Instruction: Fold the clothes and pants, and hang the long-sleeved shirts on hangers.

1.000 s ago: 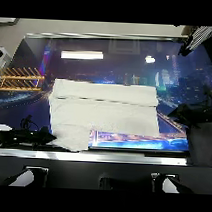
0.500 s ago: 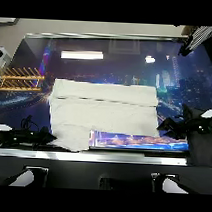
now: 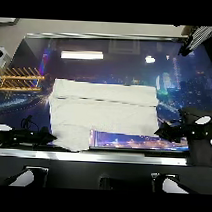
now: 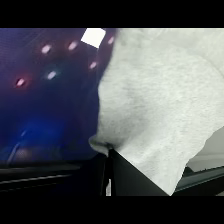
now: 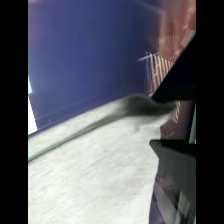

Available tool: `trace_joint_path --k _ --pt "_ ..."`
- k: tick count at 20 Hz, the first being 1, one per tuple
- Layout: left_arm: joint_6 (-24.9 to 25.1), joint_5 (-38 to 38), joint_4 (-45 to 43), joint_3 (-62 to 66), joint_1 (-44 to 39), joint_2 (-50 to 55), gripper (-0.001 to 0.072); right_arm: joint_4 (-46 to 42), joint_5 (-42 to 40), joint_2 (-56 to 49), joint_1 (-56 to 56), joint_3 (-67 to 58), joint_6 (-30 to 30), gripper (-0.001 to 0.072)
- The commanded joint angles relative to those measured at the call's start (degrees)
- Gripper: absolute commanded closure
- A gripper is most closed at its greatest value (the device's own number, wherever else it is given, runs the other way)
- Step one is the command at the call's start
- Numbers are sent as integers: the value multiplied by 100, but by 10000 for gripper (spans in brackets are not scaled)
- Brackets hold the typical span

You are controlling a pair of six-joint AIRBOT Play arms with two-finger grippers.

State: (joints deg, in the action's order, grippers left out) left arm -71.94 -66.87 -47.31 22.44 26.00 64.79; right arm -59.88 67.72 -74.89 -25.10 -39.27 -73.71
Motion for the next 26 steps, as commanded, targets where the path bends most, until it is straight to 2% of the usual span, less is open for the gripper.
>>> trace_joint_path --k 1,2,3,7,9,11,14,18,20,22,24,26 --pt "4 4 -2 42 -2 -7 689 424 -313 -4 2 59 155 551" --pt "2 -4 -2 109 -2 -22 689 579 -269 -4 2 59 271 655" --pt "0 -59 -2 212 -2 -55 689 702 -181 -2 2 59 326 673" --pt "-267 -719 -9 907 -2 -297 690 789 463 229 2 59 208 674" --pt "-632 -1019 -15 1169 -2 -568 690 560 870 575 2 59 -107 674" --pt "-780 -1182 -103 1204 -2 -970 690 151 1285 1040 2 59 -374 674" --pt "-1069 -1569 -632 1204 -2 -1628 690 -299 1681 1762 2 59 -920 674" --pt "-1429 -1912 -1019 1207 -2 -2439 690 -634 2249 2575 2 59 -1276 674" --pt "-1460 -1779 -852 1209 -4 -2540 692 -509 2009 2809 2 57 -1272 674" --pt "-1351 -1434 -684 1266 -133 -2271 692 146 1399 2778 9 57 -1123 675" --pt "-1351 -887 -562 1519 -507 -1705 692 820 673 2522 9 -17 -907 675" --pt "-1333 -417 -422 2031 -944 -942 692 920 304 2114 9 -240 -824 675"
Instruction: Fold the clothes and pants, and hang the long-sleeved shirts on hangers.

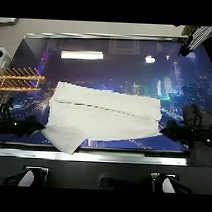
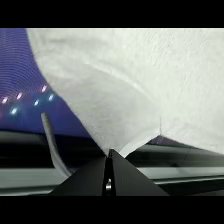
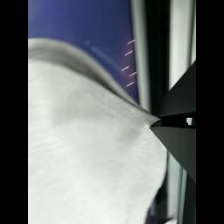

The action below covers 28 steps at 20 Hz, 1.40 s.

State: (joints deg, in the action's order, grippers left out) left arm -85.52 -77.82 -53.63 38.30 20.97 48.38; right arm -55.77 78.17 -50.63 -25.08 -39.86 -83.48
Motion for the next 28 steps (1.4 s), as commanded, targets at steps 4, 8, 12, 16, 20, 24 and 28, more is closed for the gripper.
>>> trace_joint_path --k 4,8,12,16,20,24,28 --pt "20 997 247 1965 -951 2343 692 608 -1091 -1294 7 -748 232 675" --pt "-4 992 520 3344 -1005 3668 691 1023 -1473 -2146 7 -1176 428 675" --pt "-116 927 592 4402 -1056 4579 692 925 -1786 -2776 431 -1679 525 675" --pt "-310 946 588 5117 -1062 5195 692 339 -2175 -3248 754 -2229 -55 674" --pt "-411 1010 592 5705 -1093 5630 691 291 -2236 -3451 750 -2590 -151 675" --pt "-501 1049 592 6026 -1147 6092 692 168 -2450 -3589 756 -2612 -273 674" --pt "-496 1126 590 6037 -1174 6317 604 170 -2343 -3810 750 -2614 -271 554"
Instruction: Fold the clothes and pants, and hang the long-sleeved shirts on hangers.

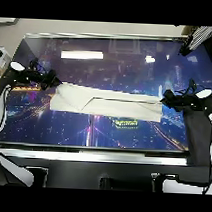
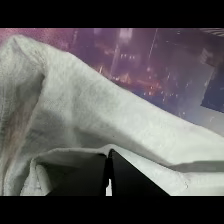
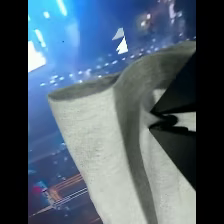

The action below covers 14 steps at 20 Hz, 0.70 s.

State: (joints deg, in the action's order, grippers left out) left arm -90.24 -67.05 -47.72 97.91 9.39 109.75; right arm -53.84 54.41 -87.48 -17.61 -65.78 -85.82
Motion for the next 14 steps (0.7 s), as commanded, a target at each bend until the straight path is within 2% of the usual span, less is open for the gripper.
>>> trace_joint_path --k 1,2,3,4,6,7,9,12,14 --pt "-15 48 -4 94 15 166 488 -57 168 -107 -13 -79 -37 434" --pt "28 20 -7 151 52 131 356 -120 404 -76 -59 -216 -35 359" --pt "44 -39 -7 251 87 96 308 -258 649 -46 -142 -396 -37 351" --pt "44 -133 -9 407 138 52 308 -424 870 -28 -256 -557 -35 350" --pt "105 -365 -66 715 197 -98 307 -562 1158 -35 -553 -680 33 269" --pt "127 -479 -247 848 195 -225 307 -560 1300 -85 -680 -678 149 253" --pt "122 -682 -774 1034 140 -509 307 -544 1469 -269 -754 -669 461 128" --pt "107 -844 -1331 1062 37 -931 306 -168 1596 -634 -743 -669 859 91" --pt "107 -911 -1434 1062 4 -1110 306 138 1600 -848 -743 -669 1029 91"
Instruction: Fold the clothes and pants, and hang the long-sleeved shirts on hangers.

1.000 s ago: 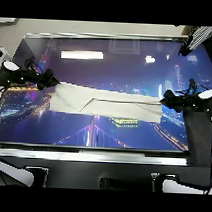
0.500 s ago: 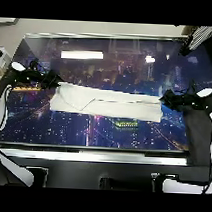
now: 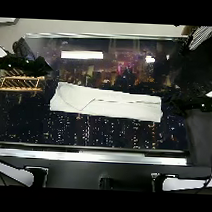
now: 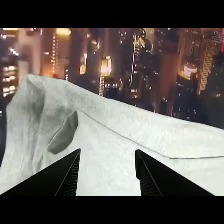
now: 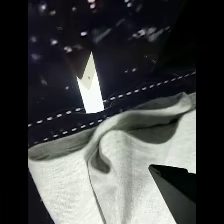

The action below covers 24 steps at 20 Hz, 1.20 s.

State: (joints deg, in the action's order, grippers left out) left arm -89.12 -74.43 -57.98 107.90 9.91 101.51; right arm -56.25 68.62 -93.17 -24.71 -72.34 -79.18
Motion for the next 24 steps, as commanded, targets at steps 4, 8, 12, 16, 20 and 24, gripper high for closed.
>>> trace_joint_path --k 4,8,12,16,20,24 --pt "-96 -170 -411 63 -48 -389 306 782 129 -584 -31 -13 564 92" --pt "-96 -166 -417 63 -48 -387 306 688 46 -763 256 26 592 95" --pt "-94 -168 -417 63 -46 -387 308 540 -35 -754 702 57 544 382" --pt "-94 -170 -413 59 -50 -382 433 511 133 -391 708 15 149 673" --pt "-94 -127 -398 -247 -319 -354 689 -446 643 278 629 -570 -605 673" --pt "-269 396 120 -1025 -1145 -190 689 -1010 1464 546 627 -1370 -960 673"
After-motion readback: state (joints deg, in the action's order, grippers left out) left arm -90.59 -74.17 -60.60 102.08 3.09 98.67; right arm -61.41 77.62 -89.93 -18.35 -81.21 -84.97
